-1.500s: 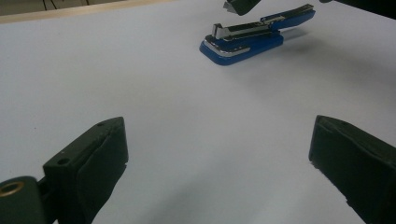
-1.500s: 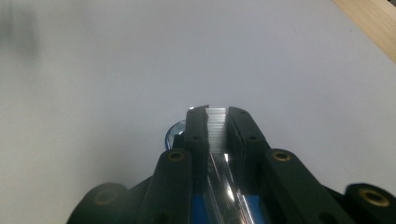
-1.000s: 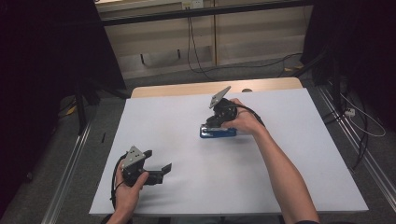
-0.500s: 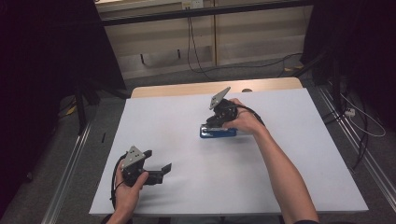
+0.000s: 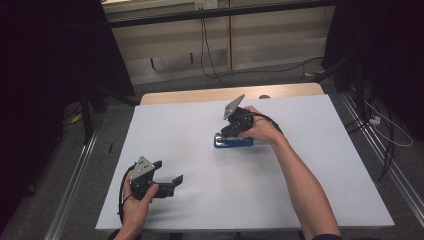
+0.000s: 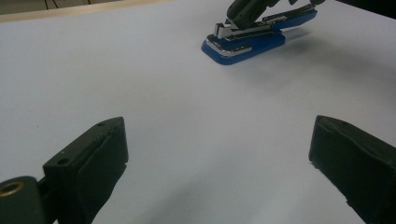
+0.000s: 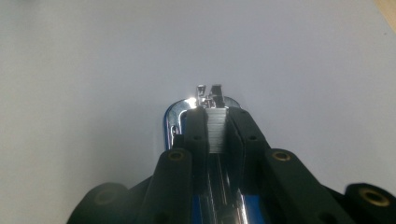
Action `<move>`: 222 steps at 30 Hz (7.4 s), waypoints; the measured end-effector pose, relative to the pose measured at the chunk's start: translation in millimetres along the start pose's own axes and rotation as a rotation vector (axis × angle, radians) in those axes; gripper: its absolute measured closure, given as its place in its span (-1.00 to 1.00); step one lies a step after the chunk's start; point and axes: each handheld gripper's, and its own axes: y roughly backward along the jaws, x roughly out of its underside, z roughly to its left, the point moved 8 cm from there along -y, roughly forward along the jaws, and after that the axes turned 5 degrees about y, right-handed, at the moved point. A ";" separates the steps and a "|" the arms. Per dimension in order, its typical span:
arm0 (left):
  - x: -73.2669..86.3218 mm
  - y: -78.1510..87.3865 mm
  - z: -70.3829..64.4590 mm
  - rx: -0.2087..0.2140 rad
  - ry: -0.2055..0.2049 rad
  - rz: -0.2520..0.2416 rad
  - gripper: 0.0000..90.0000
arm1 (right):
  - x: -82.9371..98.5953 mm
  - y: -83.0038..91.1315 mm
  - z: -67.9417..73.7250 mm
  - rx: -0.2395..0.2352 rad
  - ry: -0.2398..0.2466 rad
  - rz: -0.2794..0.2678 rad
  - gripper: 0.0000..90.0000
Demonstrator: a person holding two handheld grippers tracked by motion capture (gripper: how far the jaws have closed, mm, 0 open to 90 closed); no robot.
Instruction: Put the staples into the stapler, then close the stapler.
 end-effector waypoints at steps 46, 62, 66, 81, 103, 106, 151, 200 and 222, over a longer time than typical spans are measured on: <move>0.1 -0.3 -0.9 0.005 0.004 -0.001 -0.89 | -5.8 -2.2 -2.1 0.004 -0.015 0.007 0.67; 0.1 -0.7 -1.0 0.004 0.004 0.001 -0.89 | -4.8 4.1 -5.8 0.077 -0.146 -0.069 -0.02; 0.1 -1.1 -0.8 0.005 0.007 0.000 -0.89 | -2.1 8.3 -8.2 0.117 -0.194 -0.087 -0.26; 2.0 -2.7 1.3 0.000 0.012 0.010 -0.89 | 8.4 22.9 -12.2 0.243 -0.335 -0.191 -0.72; 1.3 -1.7 1.8 -0.011 0.012 0.002 -0.89 | 21.2 41.0 -8.0 0.367 -0.445 -0.287 -0.86; 1.0 -1.5 2.0 -0.012 0.013 0.000 -0.90 | 25.4 44.1 -6.7 0.400 -0.465 -0.298 -0.89; -14.2 -24.8 -6.3 0.018 0.017 -0.022 -0.82 | 66.6 83.5 27.4 0.560 -0.517 -0.379 -0.76; -62.3 -131.2 -38.8 0.083 -0.069 0.031 -0.58 | 94.1 102.4 57.8 0.562 -0.530 -0.402 0.97; -60.7 -171.5 -40.1 0.091 -0.093 0.108 1.00 | 120.2 102.5 52.8 0.585 -0.568 -0.297 1.00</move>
